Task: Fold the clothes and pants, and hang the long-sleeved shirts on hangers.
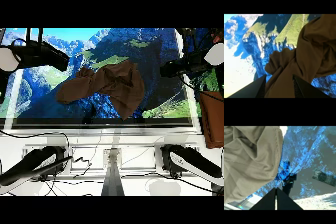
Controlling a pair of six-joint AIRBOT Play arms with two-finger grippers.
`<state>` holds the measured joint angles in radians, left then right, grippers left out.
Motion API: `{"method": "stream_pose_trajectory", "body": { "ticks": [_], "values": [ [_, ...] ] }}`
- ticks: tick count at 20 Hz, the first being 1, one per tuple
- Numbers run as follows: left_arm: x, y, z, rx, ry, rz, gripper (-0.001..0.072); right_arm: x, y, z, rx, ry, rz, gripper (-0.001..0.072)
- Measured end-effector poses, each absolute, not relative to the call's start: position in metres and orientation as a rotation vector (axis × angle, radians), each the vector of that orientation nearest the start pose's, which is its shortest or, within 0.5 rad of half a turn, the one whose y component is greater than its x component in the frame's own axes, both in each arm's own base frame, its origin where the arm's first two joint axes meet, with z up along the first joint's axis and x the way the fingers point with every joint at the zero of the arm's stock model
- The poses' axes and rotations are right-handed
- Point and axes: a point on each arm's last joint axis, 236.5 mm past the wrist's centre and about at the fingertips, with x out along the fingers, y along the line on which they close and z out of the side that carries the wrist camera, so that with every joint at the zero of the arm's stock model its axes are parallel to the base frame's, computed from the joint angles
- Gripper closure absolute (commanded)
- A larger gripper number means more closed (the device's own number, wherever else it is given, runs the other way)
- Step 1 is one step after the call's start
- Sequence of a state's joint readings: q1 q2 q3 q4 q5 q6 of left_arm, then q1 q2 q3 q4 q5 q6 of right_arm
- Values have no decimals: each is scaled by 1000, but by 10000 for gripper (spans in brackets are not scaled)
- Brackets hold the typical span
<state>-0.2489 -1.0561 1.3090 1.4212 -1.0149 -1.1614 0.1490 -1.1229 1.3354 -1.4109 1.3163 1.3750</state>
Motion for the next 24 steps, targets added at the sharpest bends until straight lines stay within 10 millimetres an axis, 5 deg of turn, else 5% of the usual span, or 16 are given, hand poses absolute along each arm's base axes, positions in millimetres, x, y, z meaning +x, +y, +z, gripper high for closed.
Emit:
{"method": "stream_pose_trajectory", "body": {
  "ticks": [12, 15, 18, 21, 24],
  "values": [
    [397, -132, 179, 357, 695, -480, 351, 364, 92, 123, -134, 1078, 357, 695],
    [397, -132, 179, 356, 695, -481, 351, 379, 91, 131, -136, 1007, 339, 695],
    [396, -136, 180, 337, 694, -493, 351, 395, 65, 130, -219, 966, 253, 695],
    [393, -146, 182, 292, 691, -523, 351, 395, 18, 102, -272, 1026, 134, 697],
    [390, -155, 184, 251, 689, -551, 351, 366, -14, 37, -177, 1197, 82, 696]
  ]
}}
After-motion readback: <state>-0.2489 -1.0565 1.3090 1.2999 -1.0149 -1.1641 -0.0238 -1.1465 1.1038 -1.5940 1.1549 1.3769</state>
